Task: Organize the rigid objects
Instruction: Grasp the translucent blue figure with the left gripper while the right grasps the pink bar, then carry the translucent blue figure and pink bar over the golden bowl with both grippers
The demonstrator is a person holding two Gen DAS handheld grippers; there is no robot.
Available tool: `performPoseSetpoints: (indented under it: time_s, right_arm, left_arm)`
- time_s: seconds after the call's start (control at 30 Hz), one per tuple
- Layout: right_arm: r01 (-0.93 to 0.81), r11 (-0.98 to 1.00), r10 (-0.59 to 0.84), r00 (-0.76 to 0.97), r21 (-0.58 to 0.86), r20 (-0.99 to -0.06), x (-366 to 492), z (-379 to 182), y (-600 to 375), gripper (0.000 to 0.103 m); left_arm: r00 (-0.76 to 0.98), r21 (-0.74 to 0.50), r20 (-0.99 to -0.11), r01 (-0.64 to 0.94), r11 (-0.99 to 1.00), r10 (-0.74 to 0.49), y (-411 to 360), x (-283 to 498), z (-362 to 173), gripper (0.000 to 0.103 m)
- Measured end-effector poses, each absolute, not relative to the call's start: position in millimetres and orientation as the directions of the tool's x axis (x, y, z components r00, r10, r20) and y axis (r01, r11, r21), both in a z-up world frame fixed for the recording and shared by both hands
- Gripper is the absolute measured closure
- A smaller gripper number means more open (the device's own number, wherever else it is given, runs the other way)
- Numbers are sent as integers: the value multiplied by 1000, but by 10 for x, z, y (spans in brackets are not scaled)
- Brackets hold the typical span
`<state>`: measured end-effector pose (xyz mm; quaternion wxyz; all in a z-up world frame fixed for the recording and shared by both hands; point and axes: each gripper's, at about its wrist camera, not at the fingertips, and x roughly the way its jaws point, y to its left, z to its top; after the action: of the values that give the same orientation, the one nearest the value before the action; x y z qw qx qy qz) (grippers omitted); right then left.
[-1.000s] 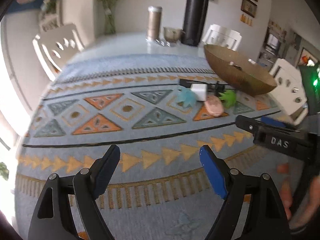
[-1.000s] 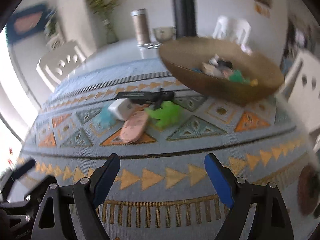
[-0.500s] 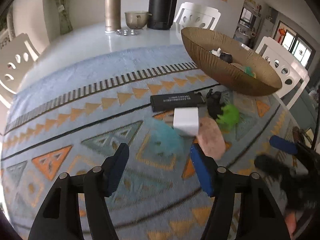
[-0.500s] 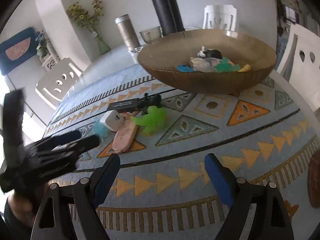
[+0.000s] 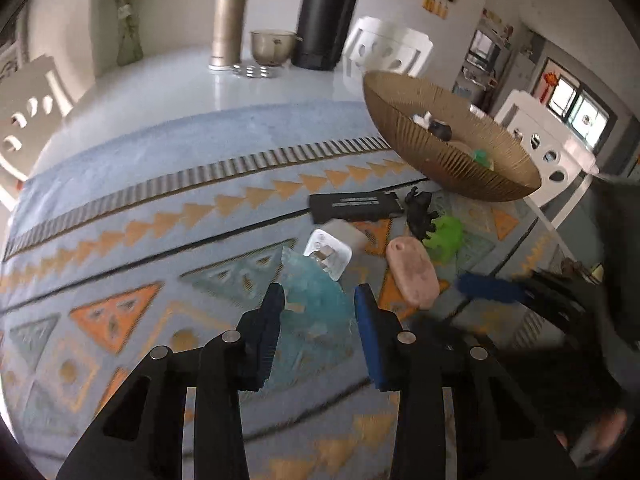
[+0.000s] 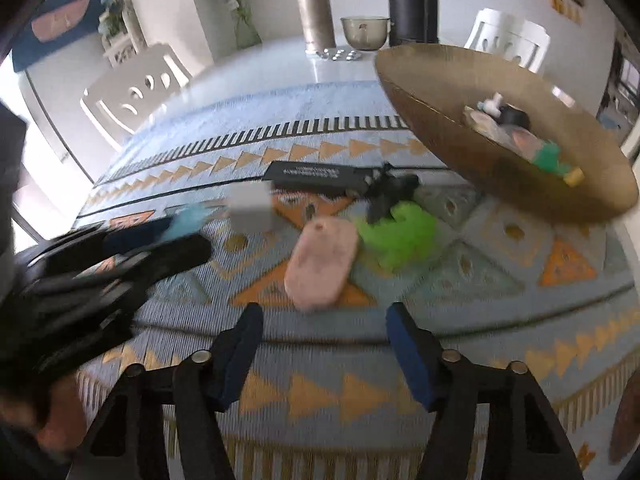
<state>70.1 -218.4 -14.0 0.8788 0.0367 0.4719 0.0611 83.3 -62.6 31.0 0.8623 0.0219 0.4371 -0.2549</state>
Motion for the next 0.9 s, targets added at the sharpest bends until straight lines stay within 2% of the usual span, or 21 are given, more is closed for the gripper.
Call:
performPoseSetpoints:
  time_s: [0.07,0.17,0.5,0.77,0.9]
  right_arm:
    - [-61,994,112,561,95,-820,816,-162,-2138,43]
    - [-52,999,43,590,15,-806,888,-173,-2026,64]
    - [-231,961,260,590,150,-764,101,-70,-2157,65]
    - [-230,967,236,628,113,-741,-72,-76,-2251,65]
    - [-213,973,199,585,88,-786,-13,-178,-2221,62]
  left_arm:
    - [500,-189,-761,438,879,-413,-527,763,333,70]
    - [508,-211,-753,414,885,-417,-429,654,339,70]
    - [527,-251,-735,374,893,-428,-310,155,314,70]
    - [556,-167,-745,378,911,-368,-449,49,346,70]
    - [554,-183,-747,359,915,-367,-395,-21,218,69]
